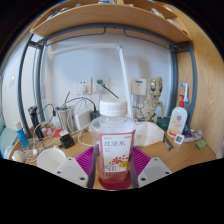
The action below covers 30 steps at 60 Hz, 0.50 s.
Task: Pour water
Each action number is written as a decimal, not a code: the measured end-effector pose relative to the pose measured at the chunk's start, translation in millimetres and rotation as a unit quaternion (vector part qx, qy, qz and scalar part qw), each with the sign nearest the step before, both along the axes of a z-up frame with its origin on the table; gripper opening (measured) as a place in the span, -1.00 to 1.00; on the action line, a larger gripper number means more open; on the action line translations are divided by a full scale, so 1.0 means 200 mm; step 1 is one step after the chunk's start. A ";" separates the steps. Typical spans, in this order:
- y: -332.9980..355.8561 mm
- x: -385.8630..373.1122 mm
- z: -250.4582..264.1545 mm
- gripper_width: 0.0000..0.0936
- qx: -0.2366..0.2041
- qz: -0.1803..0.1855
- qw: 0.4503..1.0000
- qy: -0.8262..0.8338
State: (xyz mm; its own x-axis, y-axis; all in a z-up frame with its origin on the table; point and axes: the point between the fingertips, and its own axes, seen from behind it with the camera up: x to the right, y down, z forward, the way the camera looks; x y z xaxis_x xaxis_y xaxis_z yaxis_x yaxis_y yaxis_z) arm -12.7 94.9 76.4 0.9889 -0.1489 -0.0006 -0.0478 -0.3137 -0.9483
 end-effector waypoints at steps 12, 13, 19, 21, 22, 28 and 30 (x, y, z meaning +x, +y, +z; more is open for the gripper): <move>-0.02 0.01 0.00 0.27 0.008 -0.003 1.000 0.002; -0.02 0.01 0.00 0.29 0.006 -0.003 1.000 0.002; -0.05 0.00 -0.03 0.62 -0.019 0.000 1.000 -0.003; -0.06 -0.02 -0.05 0.82 -0.025 0.006 1.000 -0.005; -0.06 -0.02 -0.05 0.88 -0.026 0.009 1.000 -0.005; -0.13 -0.04 -0.06 0.82 -0.039 0.016 0.999 -0.005; -0.16 -0.04 -0.07 0.82 -0.048 0.018 0.999 -0.005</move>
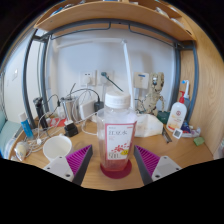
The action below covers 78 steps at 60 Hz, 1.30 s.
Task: Pour water
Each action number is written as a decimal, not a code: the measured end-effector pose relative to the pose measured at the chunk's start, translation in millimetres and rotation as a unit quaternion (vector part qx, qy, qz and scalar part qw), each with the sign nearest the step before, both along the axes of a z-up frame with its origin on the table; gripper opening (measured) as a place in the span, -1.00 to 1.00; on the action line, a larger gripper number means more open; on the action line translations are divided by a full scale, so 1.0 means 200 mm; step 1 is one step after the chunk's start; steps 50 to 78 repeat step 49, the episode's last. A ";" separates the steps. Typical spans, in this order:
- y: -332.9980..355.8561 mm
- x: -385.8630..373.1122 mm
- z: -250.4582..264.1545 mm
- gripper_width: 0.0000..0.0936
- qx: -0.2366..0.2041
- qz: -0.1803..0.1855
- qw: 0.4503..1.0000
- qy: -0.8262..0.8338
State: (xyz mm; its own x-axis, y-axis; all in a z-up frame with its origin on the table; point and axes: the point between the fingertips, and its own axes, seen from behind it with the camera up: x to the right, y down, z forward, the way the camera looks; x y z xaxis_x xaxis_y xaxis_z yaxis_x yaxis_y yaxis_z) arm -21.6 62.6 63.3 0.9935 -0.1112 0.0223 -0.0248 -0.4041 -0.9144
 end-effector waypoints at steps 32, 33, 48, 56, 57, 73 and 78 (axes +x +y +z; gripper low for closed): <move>-0.60 0.13 0.44 0.82 -0.059 -0.028 0.998 -0.002; -0.61 0.13 0.45 0.81 -0.060 -0.028 0.998 -0.001; -0.72 0.09 0.54 0.81 -0.063 -0.032 0.998 0.002; -0.72 0.09 0.54 0.81 -0.064 -0.032 0.997 0.001; -0.72 0.09 0.54 0.81 -0.064 -0.032 0.997 0.001; -0.72 0.09 0.54 0.81 -0.064 -0.032 0.997 0.001; -0.72 0.09 0.54 0.81 -0.064 -0.032 0.997 0.001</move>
